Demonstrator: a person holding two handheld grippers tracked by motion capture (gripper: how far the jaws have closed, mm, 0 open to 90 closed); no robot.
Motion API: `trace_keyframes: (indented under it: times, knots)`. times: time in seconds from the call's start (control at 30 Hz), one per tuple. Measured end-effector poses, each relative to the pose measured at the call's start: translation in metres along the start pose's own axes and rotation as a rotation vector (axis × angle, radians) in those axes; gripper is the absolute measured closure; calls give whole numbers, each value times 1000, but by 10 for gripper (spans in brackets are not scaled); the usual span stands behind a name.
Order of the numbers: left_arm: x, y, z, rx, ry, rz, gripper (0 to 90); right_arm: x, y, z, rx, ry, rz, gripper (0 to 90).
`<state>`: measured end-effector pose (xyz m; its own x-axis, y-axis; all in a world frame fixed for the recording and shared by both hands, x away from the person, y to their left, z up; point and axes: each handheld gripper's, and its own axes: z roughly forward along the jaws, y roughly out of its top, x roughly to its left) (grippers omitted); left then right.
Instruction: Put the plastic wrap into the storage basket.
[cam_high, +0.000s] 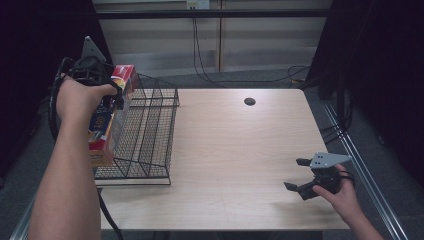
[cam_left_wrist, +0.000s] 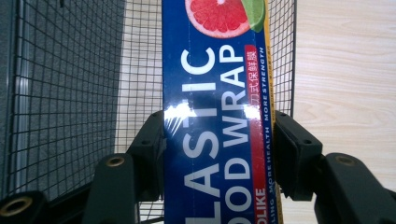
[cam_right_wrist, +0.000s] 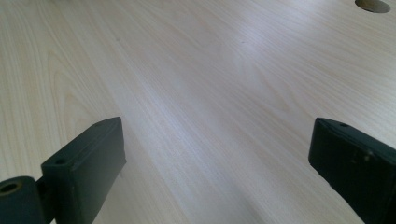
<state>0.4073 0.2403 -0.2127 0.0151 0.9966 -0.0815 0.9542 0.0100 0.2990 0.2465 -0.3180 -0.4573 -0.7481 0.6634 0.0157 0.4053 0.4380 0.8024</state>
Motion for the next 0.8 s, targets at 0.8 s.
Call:
trace_keyframes:
  times: [0.8]
  knots:
    - [19,-4,3,-13,15,-19,446,1,0,0,1,-1,2,37]
